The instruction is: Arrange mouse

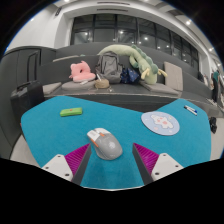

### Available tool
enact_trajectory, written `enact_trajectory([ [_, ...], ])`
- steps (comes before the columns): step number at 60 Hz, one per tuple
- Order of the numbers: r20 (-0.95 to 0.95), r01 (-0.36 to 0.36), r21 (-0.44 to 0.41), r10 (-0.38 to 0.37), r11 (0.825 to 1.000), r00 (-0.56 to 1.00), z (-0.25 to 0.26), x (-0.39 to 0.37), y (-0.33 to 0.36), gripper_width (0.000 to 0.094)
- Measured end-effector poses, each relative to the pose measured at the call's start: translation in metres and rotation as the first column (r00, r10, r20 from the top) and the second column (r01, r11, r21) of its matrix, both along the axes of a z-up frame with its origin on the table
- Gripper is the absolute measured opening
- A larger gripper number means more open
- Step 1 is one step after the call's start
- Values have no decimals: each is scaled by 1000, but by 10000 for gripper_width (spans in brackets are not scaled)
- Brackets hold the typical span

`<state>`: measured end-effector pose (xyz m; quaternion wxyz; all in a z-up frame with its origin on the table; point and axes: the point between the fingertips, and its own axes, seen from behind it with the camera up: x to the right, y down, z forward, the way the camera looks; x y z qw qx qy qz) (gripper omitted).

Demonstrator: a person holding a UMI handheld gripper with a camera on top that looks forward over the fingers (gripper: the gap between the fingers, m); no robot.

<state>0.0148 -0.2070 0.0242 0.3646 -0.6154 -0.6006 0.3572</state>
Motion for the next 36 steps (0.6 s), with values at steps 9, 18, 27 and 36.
enact_trajectory([
  [9, 33, 29, 13, -30, 999, 999, -16, -27, 5, 849],
  [18, 45, 39, -15, -38, 999, 998, -18, -51, 4, 856],
  [27, 39, 57, -3, -57, 998, 998, -19, -76, 10, 856],
  [36, 52, 77, 4, -77, 997, 996, -24, -100, 17, 856],
])
